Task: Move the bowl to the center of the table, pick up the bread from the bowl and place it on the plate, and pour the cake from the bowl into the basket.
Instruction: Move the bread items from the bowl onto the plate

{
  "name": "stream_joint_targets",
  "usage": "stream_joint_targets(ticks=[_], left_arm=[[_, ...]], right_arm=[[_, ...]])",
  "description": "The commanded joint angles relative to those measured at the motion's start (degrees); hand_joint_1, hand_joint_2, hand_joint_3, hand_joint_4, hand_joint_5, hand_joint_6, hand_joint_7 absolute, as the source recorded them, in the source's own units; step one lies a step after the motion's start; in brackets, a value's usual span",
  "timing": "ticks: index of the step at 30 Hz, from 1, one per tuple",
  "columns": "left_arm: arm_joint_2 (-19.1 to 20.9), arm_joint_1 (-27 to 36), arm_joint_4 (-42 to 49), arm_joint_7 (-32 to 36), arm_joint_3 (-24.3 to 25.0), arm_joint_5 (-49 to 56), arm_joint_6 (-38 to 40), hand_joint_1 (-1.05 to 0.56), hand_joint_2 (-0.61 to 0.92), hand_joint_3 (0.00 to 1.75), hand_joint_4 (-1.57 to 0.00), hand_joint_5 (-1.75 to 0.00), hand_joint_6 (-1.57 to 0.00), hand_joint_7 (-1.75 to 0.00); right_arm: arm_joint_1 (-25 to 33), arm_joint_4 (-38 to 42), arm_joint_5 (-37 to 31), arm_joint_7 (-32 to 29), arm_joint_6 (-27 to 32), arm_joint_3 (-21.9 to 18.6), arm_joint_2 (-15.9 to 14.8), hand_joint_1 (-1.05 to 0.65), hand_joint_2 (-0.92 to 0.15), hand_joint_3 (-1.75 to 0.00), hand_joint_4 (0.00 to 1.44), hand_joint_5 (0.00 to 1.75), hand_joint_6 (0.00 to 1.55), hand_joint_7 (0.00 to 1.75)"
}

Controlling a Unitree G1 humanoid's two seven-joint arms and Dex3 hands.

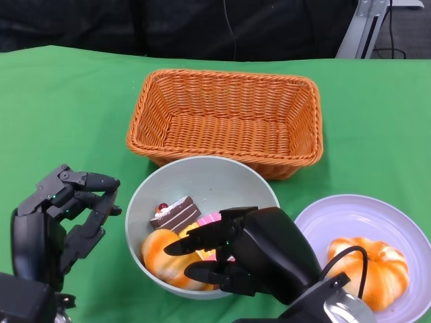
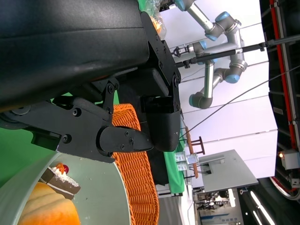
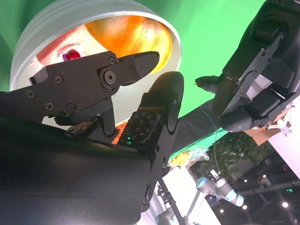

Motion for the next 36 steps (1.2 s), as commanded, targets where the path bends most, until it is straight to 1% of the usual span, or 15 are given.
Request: stream_joint_targets(ticks=[1, 4, 7, 8, 9, 11, 12, 15, 20, 24, 29, 36], left_arm=[[0.97, -0.15, 0.39, -0.31, 0.24, -0.37, -0.86, -0.2, 0.92, 0.28, -0.78, -1.41, -0.84, -1.01], [0.97, -0.15, 0.44, -0.2, 0.25, -0.22, -0.98, -0.2, 0.92, 0.28, -0.78, -1.41, -0.84, -1.0], [0.99, -0.11, 0.43, 0.21, 0.36, 0.21, -0.82, -0.21, 0.92, 0.27, -0.77, -1.41, -0.84, -1.01], [1.03, -0.13, 0.56, 0.18, 0.4, 0.22, -0.91, -0.21, 0.92, 0.27, -0.77, -1.41, -0.83, -1.01], [1.05, -0.15, 0.64, 0.13, 0.43, 0.18, -0.97, -0.21, 0.92, 0.27, -0.77, -1.41, -0.83, -1.01], [0.98, -0.14, 0.58, 0.2, 0.46, 0.19, -0.98, -0.2, 0.92, 0.27, -0.77, -1.41, -0.83, -1.01], [1.0, -0.18, 0.68, 0.24, 0.48, 0.27, -1.11, -0.2, 0.92, 0.27, -0.77, -1.41, -0.83, -1.01], [0.96, -0.14, 0.73, 0.01, 0.51, -0.16, -0.92, -0.2, 0.92, 0.27, -0.77, -1.41, -0.83, -1.01], [0.81, -0.14, 0.73, 0.24, 0.5, -0.02, -0.82, -0.21, 0.92, 0.27, -0.76, -1.42, -0.83, -1.02], [0.95, -0.2, 0.89, 0.02, 0.41, 0.04, -1.17, -0.21, 0.92, 0.27, -0.76, -1.43, -0.83, -1.04], [0.96, -0.48, 1.6, -0.08, 0.47, -0.16, -1.63, -0.21, 0.92, 0.26, -0.76, -1.44, -0.82, -1.05], [1.36, -0.73, 2.48, -0.58, 0.44, -0.34, -2.27, -0.2, 0.92, 0.27, -0.76, -1.42, -0.82, -1.04]], right_arm=[[0.28, -1.13, 0.61, 0.32, 0.55, -0.73, 0.22, -0.24, -0.9, 0.0, 0.77, 1.3, 1.12, 0.02], [0.17, -0.96, 0.58, 0.66, 0.99, -0.52, 0.31, -0.24, -0.9, 0.0, 0.77, 1.29, 1.12, 0.01], [-0.38, -0.94, -1.08, 2.36, 2.87, 0.12, 0.06, -0.29, -0.89, 0.0, 0.89, 0.69, 1.0, 0.0], [-0.53, -1.04, -1.94, 3.06, 3.77, 0.36, 0.02, -0.34, -0.9, 0.0, 0.93, 0.46, 0.94, 0.0], [-0.62, -1.15, -2.59, 3.66, 4.54, 0.53, 0.05, -0.36, -0.91, 0.0, 0.96, 0.33, 0.91, 0.0], [-0.87, -1.16, -4.23, 4.34, 5.75, 1.0, 0.04, -0.41, -0.92, -0.01, 0.97, 0.2, 0.86, 0.0], [-1.06, -1.22, -5.47, 5.03, 6.84, 1.38, 0.16, -0.42, -0.92, -0.02, 0.96, 0.18, 0.84, 0.0], [-1.45, -1.39, -8.68, 7.17, 10.93, 2.81, 1.35, -0.51, -0.92, -0.07, 0.84, 0.08, 0.7, 0.0], [-2.0, -1.1, -12.41, 8.97, 15.66, 4.66, 3.45, -0.57, -0.92, -0.08, 0.74, 0.02, 0.56, 0.0], [-2.62, -0.15, -14.52, 9.01, 17.94, 5.72, 4.69, -0.59, -0.92, -0.1, 0.72, 0.0, 0.51, 0.0], [-3.94, 1.34, -16.53, 8.61, 20.48, 6.8, 5.87, -0.62, -0.92, -0.11, 0.72, 0.01, 0.5, 0.0], [-5.35, 2.9, -18.1, 7.08, 21.08, 7.0, 5.97, -0.62, -0.92, -0.13, 0.76, 0.03, 0.5, 0.0]])
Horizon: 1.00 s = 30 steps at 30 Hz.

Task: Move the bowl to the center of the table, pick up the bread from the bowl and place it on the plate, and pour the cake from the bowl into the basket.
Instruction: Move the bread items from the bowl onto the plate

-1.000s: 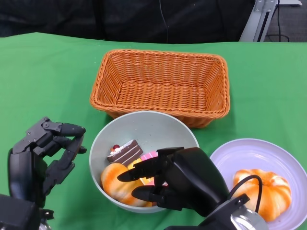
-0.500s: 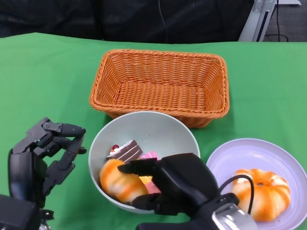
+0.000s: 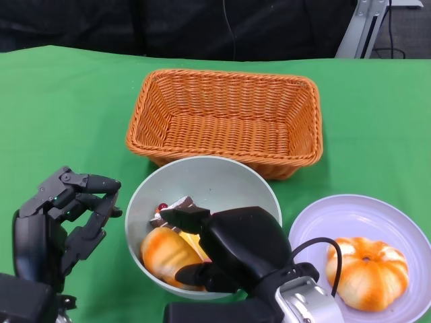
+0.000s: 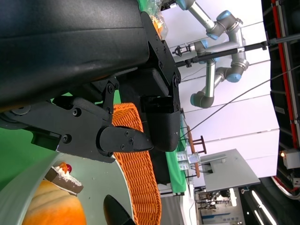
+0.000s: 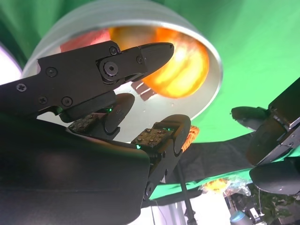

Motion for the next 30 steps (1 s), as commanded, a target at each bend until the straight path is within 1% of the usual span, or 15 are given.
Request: stream_joint_targets(ticks=[1, 3, 5, 8, 14, 17, 22, 25, 27, 30], left_arm=[[1.3, -0.37, 0.86, -0.53, 0.42, -0.55, -1.21, -0.2, 0.92, 0.27, -0.76, -1.42, -0.82, -1.04], [1.38, -0.4, 1.07, -0.55, 0.47, -0.62, -1.34, -0.21, 0.92, 0.26, -0.76, -1.42, -0.82, -1.03], [1.34, -0.33, 0.85, -0.45, 0.46, -0.67, -1.04, -0.22, 0.92, 0.25, -0.76, -1.41, -0.82, -1.03], [1.34, -0.32, 0.91, -0.18, 0.52, -0.37, -1.19, -0.21, 0.92, 0.25, -0.77, -1.42, -0.82, -1.03], [1.45, -0.5, 1.49, -0.35, 0.6, -0.6, -1.78, -0.2, 0.92, 0.26, -0.77, -1.42, -0.83, -1.02], [1.33, -0.41, 1.14, -0.01, 0.55, -0.34, -1.5, -0.21, 0.92, 0.26, -0.78, -1.42, -0.84, -1.02], [1.21, -0.5, 1.26, 0.1, 0.57, -0.32, -1.73, -0.22, 0.92, 0.25, -0.78, -1.42, -0.84, -1.02], [1.17, -0.54, 1.27, 0.55, 0.59, 0.36, -2.05, -0.22, 0.92, 0.25, -0.79, -1.42, -0.84, -1.02], [1.09, -0.5, 1.08, 0.59, 0.59, 0.41, -1.89, -0.22, 0.92, 0.25, -0.79, -1.42, -0.84, -1.03], [1.14, -0.44, 1.03, 0.49, 0.54, 0.43, -1.81, -0.22, 0.92, 0.26, -0.78, -1.42, -0.84, -1.02]], right_arm=[[-0.76, 0.39, -0.98, -0.85, 0.67, 0.06, -0.07, -0.62, -0.92, -0.13, 0.76, 0.02, 0.5, 0.0], [-0.97, 0.51, -1.6, -0.67, 1.11, 0.34, -0.12, -0.62, -0.92, -0.14, 0.76, 0.02, 0.49, 0.0], [-1.37, 0.56, -2.98, 0.83, 1.91, 0.86, -0.37, -0.63, -0.92, -0.14, 0.75, 0.02, 0.48, 0.0], [-2.11, 1.21, -5.1, 4.08, 4.07, 1.7, -0.17, -0.63, -0.92, -0.14, 0.74, 0.01, 0.46, 0.0], [-3.84, 2.34, -6.72, 10.3, 7.44, 2.78, 0.77, -0.64, -0.92, -0.13, 0.75, 0.02, 0.46, 0.01], [-4.49, 2.96, -7.35, 12.3, 8.61, 3.26, 1.06, -0.65, -0.92, -0.13, 0.77, 0.03, 0.45, 0.0], [-5.23, 3.78, -6.99, 14.55, 10.38, 3.78, 1.51, -0.66, -0.92, -0.11, 0.78, 0.04, 0.46, 0.01], [-5.64, 4.54, -7.26, 14.61, 11.04, 4.17, 1.7, -0.65, -0.92, -0.1, 0.78, 0.04, 0.47, 0.01], [-6.01, 5.12, -7.68, 14.48, 11.22, 4.62, 1.58, -0.66, -0.92, -0.1, 0.82, 0.06, 0.48, 0.01], [-6.35, 5.57, -7.52, 14.87, 11.45, 4.94, 1.5, -0.67, -0.92, -0.1, 0.83, 0.08, 0.48, 0.01]])
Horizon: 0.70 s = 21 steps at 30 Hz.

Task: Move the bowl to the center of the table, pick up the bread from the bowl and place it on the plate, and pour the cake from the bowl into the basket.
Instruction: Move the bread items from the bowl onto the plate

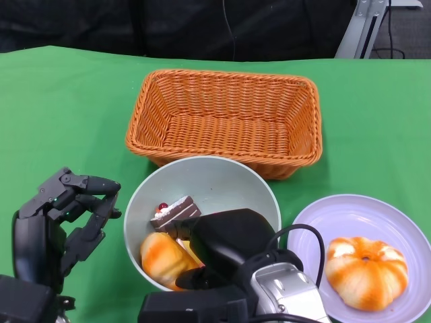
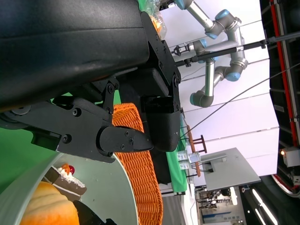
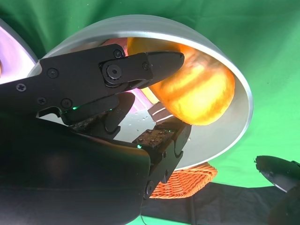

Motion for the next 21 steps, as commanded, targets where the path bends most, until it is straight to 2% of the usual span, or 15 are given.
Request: stream_joint_targets(ticks=[1, 5, 11, 12, 13, 14, 16, 18, 20, 21], left_arm=[[0.84, -0.17, -0.18, 0.55, 0.43, 0.2, -0.63, -0.22, 0.92, 0.26, -0.78, -1.42, -0.83, -1.02], [0.88, -0.17, 0.08, 0.19, 0.45, -0.24, -0.82, -0.21, 0.92, 0.26, -0.77, -1.42, -0.83, -1.01], [0.98, -0.09, 0.09, 0.43, 0.43, 0.28, -0.9, -0.21, 0.92, 0.25, -0.77, -1.43, -0.83, -1.01], [1.0, -0.07, 0.03, 0.49, 0.42, 0.44, -0.94, -0.21, 0.92, 0.25, -0.77, -1.43, -0.83, -1.01], [1.01, -0.09, 0.05, 0.57, 0.42, 0.58, -1.05, -0.21, 0.92, 0.26, -0.77, -1.43, -0.83, -1.01], [0.95, -0.1, 0.04, 0.7, 0.44, 0.72, -1.11, -0.21, 0.92, 0.26, -0.77, -1.43, -0.84, -1.01], [0.83, -0.15, 0.11, 1.08, 0.52, 1.1, -1.27, -0.19, 0.92, 0.27, -0.77, -1.43, -0.84, -1.02], [0.82, -0.23, 0.4, 1.08, 0.51, 1.17, -1.71, -0.18, 0.92, 0.27, -0.77, -1.43, -0.84, -1.02], [0.89, -0.3, 0.74, 1.08, 0.5, 1.2, -2.07, -0.18, 0.92, 0.28, -0.77, -1.42, -0.84, -1.02], [0.93, -0.34, 0.91, 1.11, 0.51, 1.25, -2.23, -0.18, 0.92, 0.28, -0.77, -1.42, -0.84, -1.02]], right_arm=[[-0.35, 1.15, -0.5, 1.04, 0.78, 0.36, -0.44, -0.66, -0.92, -0.1, 0.83, 0.08, 0.48, 0.01], [-0.88, 1.8, -0.98, 1.97, 1.17, 0.77, -0.58, -0.66, -0.92, -0.12, 0.82, 0.08, 0.49, 0.01], [-1.19, 2.97, -0.84, 1.34, 1.42, 0.68, -0.33, -0.63, -0.92, -0.13, 0.95, 0.16, 0.59, 0.06], [-1.12, 3.22, -0.31, 0.52, 0.71, 0.5, -0.55, -0.62, -0.92, -0.12, 0.98, 0.28, 0.63, 0.06], [-1.08, 3.49, 0.1, -0.16, 0.16, 0.36, -0.73, -0.6, -0.92, -0.1, 0.91, 0.65, 0.69, 0.05], [-1.15, 3.79, 0.36, -0.44, -0.19, 0.27, -0.87, -0.59, -0.92, -0.1, 0.89, 0.82, 0.72, 0.04], [-1.42, 4.12, 0.56, -0.07, -0.48, 0.2, -1.09, -0.57, -0.92, -0.1, 0.89, 0.97, 0.69, 0.01], [-1.68, 4.26, 0.94, 0.27, -1.0, 0.07, -1.53, -0.55, -0.92, -0.09, 0.9, 0.96, 0.69, 0.01], [-1.76, 4.52, 1.25, 0.14, -1.43, -0.11, -1.73, -0.53, -0.92, -0.08, 0.95, 0.84, 0.75, 0.02], [-1.77, 4.67, 1.36, 0.06, -1.59, -0.2, -1.76, -0.51, -0.92, -0.07, 0.97, 0.77, 0.86, 0.05]])
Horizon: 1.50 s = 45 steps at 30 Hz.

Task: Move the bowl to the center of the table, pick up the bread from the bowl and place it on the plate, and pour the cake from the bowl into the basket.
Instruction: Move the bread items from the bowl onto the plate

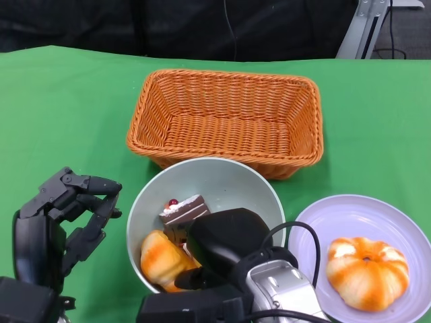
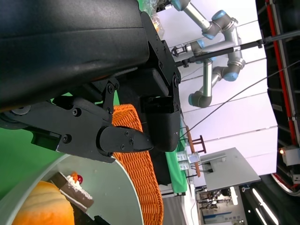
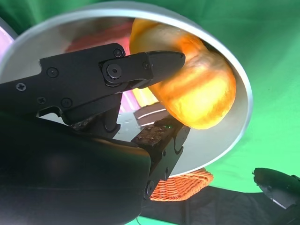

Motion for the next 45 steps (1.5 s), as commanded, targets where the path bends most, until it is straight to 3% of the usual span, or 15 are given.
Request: stream_joint_targets(ticks=[1, 5, 12, 15, 21, 25, 32, 39, 45], left_arm=[[0.94, -0.38, 0.85, 0.67, 0.53, 0.29, -1.27, -0.18, 0.92, 0.29, -0.77, -1.42, -0.83, -1.02], [1.0, -0.48, 1.02, 0.49, 0.51, 0.15, -1.44, -0.17, 0.92, 0.3, -0.77, -1.42, -0.84, -1.02], [0.98, -0.44, 1.03, 0.43, 0.47, 0.07, -1.58, -0.18, 0.92, 0.3, -0.77, -1.42, -0.83, -1.03], [0.92, -0.31, 0.73, 0.77, 0.49, 0.41, -1.19, -0.18, 0.92, 0.29, -0.77, -1.43, -0.83, -1.03], [1.0, -0.32, 1.01, 1.09, 0.61, 0.99, -1.35, -0.18, 0.92, 0.29, -0.77, -1.42, -0.83, -1.04], [1.13, -0.35, 1.25, 0.99, 0.62, 1.09, -1.62, -0.17, 0.92, 0.3, -0.76, -1.42, -0.82, -1.04], [1.32, -0.65, 1.94, 0.78, 0.62, 0.81, -2.1, -0.19, 0.92, 0.3, -0.76, -1.43, -0.82, -1.05], [1.33, -0.65, 1.93, 0.84, 0.6, 0.85, -1.87, -0.18, 0.92, 0.3, -0.76, -1.42, -0.82, -1.04], [1.4, -0.71, 2.22, 0.94, 0.58, 0.98, -1.87, -0.17, 0.92, 0.31, -0.76, -1.41, -0.81, -1.04]], right_arm=[[-0.08, 1.96, 0.99, 0.15, -0.29, -0.53, -1.49, -0.49, -0.91, -0.06, 1.01, 0.7, 0.95, 0.06], [-0.3, 2.88, 1.59, -0.47, -0.71, -0.87, -1.19, -0.4, -0.89, -0.02, 1.01, 0.68, 1.06, 0.06], [-0.33, 4.36, 3.71, -4.18, -2.07, -1.35, -1.09, -0.32, -0.89, 0.0, 0.91, 1.09, 1.08, 0.01], [-0.31, 5.04, 4.13, -6.07, -2.54, -1.42, -1.14, -0.33, -0.89, 0.0, 0.88, 1.12, 1.08, 0.0], [-0.23, 5.86, 5.9, -8.45, -2.53, -1.86, -0.87, -0.34, -0.92, -0.01, 0.86, 1.06, 1.04, 0.0], [-0.06, 5.66, 7.69, -9.97, -3.2, -2.64, -0.89, -0.33, -0.92, -0.01, 0.85, 1.28, 1.01, 0.0], [-0.24, 5.07, 10.17, -11.1, -3.51, -3.95, -0.84, -0.29, -0.92, -0.08, 0.75, 1.5, 0.83, 0.01], [-0.23, 3.37, 11.35, -11.25, -3.29, -5.04, -1.29, -0.29, -0.92, -0.11, 0.68, 1.67, 0.98, 0.09], [-0.29, 1.31, 11.93, -10.5, -3.47, -5.87, -2.07, -0.31, -0.92, -0.12, 0.67, 1.67, 1.03, 0.12]])
